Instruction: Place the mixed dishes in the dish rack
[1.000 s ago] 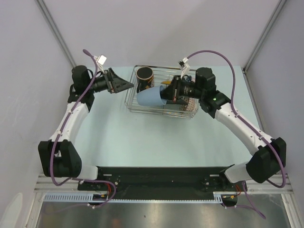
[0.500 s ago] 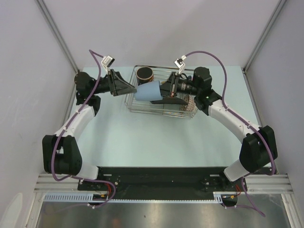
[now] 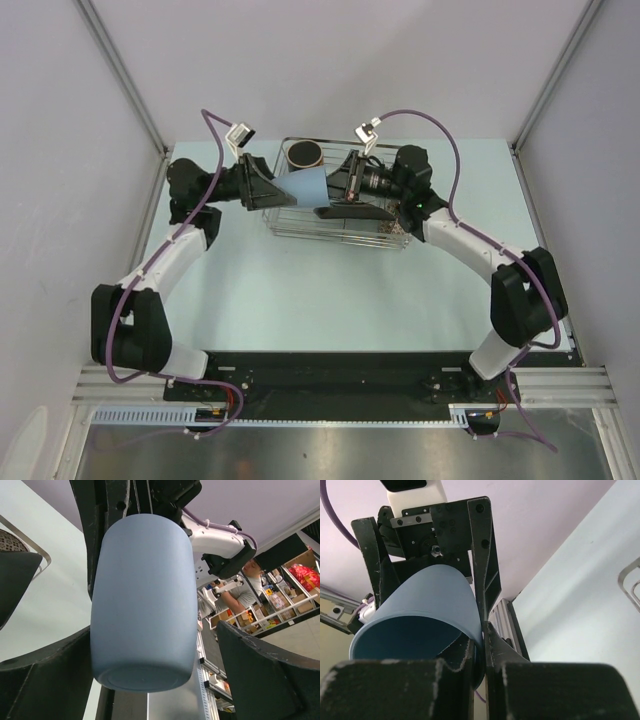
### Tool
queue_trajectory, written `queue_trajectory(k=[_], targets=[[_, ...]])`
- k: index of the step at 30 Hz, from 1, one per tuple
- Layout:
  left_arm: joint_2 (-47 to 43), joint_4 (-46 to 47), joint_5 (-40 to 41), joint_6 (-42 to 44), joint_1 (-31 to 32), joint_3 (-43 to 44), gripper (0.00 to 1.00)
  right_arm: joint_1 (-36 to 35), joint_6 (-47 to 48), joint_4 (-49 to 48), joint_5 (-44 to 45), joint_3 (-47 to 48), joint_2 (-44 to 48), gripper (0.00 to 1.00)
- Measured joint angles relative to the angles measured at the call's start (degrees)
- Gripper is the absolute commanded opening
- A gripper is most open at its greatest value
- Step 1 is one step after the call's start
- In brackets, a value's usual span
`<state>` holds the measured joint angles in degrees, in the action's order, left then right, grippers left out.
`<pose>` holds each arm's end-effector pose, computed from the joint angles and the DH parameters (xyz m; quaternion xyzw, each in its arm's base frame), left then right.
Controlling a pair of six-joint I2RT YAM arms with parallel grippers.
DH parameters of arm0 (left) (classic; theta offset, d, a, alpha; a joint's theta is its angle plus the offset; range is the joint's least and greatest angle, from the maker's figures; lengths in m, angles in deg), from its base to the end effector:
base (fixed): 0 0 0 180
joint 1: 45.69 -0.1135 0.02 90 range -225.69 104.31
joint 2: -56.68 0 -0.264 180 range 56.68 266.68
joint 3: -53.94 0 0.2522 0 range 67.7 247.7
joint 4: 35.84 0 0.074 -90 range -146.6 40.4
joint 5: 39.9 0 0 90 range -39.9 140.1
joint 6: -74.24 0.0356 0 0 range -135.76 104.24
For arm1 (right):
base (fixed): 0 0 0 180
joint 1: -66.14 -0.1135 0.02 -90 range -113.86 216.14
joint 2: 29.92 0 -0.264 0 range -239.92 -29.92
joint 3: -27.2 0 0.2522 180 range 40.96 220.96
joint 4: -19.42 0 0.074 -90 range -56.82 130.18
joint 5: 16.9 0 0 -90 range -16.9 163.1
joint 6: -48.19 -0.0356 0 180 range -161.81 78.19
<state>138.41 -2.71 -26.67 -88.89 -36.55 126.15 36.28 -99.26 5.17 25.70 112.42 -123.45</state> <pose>0.2966 -0.0828 0.3659 0.2133 0.6393 -0.6875 0.2704 0.3194 0.2136 0.3507 -0.1438 0.6666 0.6642 0.3063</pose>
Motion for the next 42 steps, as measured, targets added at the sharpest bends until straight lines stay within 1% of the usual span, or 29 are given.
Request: queue_trajectory(k=[1, 2, 4, 5, 7, 8, 9, 10, 11, 12, 13, 14, 15, 16, 19, 23, 26, 30, 33, 35, 39, 42], targets=[[0.00, 0.04, 0.02, -0.02, -0.02, 0.00, 0.95, -0.26, -0.42, -1.01, 0.11, 0.00, -0.46, 0.00], [0.00, 0.09, 0.07, -0.02, -0.11, 0.00, 0.88, -0.57, -0.81, -1.97, 0.22, 0.00, -0.85, 0.00], [0.00, 0.11, 0.04, 0.00, -0.11, 0.00, 0.80, -1.18, -1.57, -3.85, 0.15, 0.00, -1.73, 0.00], [0.00, -0.04, 0.09, 0.04, -0.17, 0.00, 0.72, -1.40, -1.95, -4.57, 0.20, 0.00, -2.01, 0.00], [0.00, -0.46, 0.13, 0.11, -0.24, 0.00, 0.60, -1.81, -2.64, -6.27, 0.09, 0.00, -2.49, 0.00], [0.00, -0.81, 0.04, 0.24, -0.37, 0.00, 0.42, -1.84, -2.82, -6.84, 0.20, 0.00, -2.58, 0.00], [-0.02, -0.92, 0.09, 0.63, -0.42, 0.00, 0.34, -1.79, -2.93, -7.32, 0.17, 0.00, -2.75, 0.00], [-0.02, -1.42, 0.15, 1.38, -0.44, 0.02, 0.25, -1.70, -2.93, -7.63, 0.13, 0.00, -2.95, 0.08], [-0.04, -2.40, 0.15, 1.92, -0.44, 0.13, 0.10, -1.66, -2.99, -7.82, -0.02, 0.00, -3.17, 0.12], [-0.02, -3.72, 0.15, 3.08, -0.44, 0.28, 0.04, -1.64, -2.95, -7.76, -0.04, 0.00, -3.34, 0.19], [-0.04, -5.60, 0.07, 4.44, -0.44, 0.52, 0.00, -1.60, -2.67, -7.39, -0.04, 0.00, -3.41, 0.41], [-0.04, -7.96, -0.04, 6.14, -0.44, 1.07, 0.00, -1.55, -2.32, -6.58, 0.09, 0.00, -3.43, 0.57], [-0.04, -10.82, 0.15, 8.57, -0.37, 1.90, 0.00, -1.53, -1.88, -5.81, 0.26, 0.00, -3.41, 0.67], [-0.04, -14.93, 0.26, 11.43, -0.26, 3.06, 0.00, -1.49, -0.24, -4.33, 0.46, 0.00, -3.30, 0.99], [0.00, -26.32, 0.96, 20.46, -0.31, 7.50, 0.00, -0.59, 3.82, 2.38, 0.68, -0.09, -2.38, 1.00], [0.81, -43.74, 4.02, 34.14, -0.44, 15.67, 0.00, 4.17, 10.49, 14.64, 1.99, -0.11, 2.16, 1.00], [2.84, -54.90, 11.23, 44.28, -0.87, 22.82, 0.00, 9.05, 17.35, 24.96, 3.13, -0.37, 7.74, 1.00], [7.56, -67.28, 25.73, 57.68, -0.52, 32.26, 0.00, 14.62, 23.87, 35.78, 5.51, -2.60, 16.59, 1.00], [13.00, -72.94, 36.44, 65.61, 0.85, 37.07, 0.00, 16.35, 26.27, 40.61, 6.99, -4.20, 23.12, 1.00], [16.79, -75.60, 42.32, 70.01, 1.99, 37.92, 0.00, 16.85, 27.36, 43.10, 7.85, -5.03, 27.65, 1.00], [24.13, -80.24, 49.81, 76.00, 4.11, 38.01, 0.00, 17.27, 28.30, 45.13, 8.94, -6.64, 32.79, 1.00], [27.98, -83.27, 53.70, 79.21, 5.64, 38.01, 0.00, 17.77, 28.65, 46.56, 9.35, -8.28, 34.03, 1.00]])
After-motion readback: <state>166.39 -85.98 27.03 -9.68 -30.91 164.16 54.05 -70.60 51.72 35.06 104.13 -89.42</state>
